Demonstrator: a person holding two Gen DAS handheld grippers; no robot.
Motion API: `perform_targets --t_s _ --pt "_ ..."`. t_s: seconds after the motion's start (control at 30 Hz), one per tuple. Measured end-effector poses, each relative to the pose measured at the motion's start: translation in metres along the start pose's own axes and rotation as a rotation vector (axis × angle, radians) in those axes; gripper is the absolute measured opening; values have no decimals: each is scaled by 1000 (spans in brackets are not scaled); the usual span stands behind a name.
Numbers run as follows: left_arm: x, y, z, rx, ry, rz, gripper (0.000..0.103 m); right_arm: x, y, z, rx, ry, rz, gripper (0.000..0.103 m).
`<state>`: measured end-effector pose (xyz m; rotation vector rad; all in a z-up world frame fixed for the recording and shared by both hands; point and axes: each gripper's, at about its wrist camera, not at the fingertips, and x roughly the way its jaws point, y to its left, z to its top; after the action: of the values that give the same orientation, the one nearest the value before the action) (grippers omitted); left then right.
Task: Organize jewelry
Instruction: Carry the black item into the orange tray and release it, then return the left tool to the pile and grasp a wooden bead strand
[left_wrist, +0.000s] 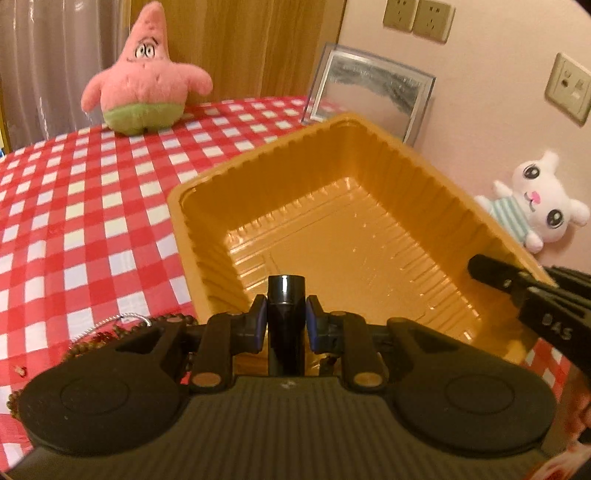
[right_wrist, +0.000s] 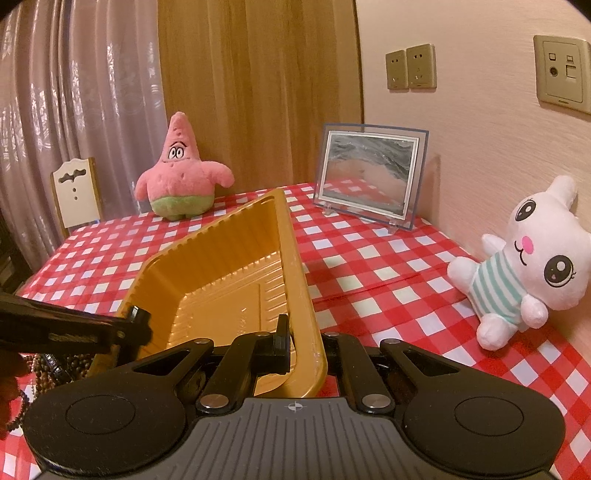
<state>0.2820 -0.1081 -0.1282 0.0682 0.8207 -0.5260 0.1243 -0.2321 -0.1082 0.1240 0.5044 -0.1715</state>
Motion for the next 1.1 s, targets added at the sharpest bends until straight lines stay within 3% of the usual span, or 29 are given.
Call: perform_targets --t_s 0.33,0.47,0.67,0.83,1.1 --pt "23 -3 4 5 39 31 20 2 -1 1 -4 3 2 6" --pt "11 0 7 -24 7 20 27 2 -1 1 -3 3 3 6" --pt "-41 22 8 -83 -114 6 33 2 -2 1 0 4 2 6" --pt "-87 59 -6 -115 -163 113 33 2 -2 1 4 5 2 6" --pt "-131 128 -58 -222 -98 324 33 3 -2 0 4 5 -4 6"
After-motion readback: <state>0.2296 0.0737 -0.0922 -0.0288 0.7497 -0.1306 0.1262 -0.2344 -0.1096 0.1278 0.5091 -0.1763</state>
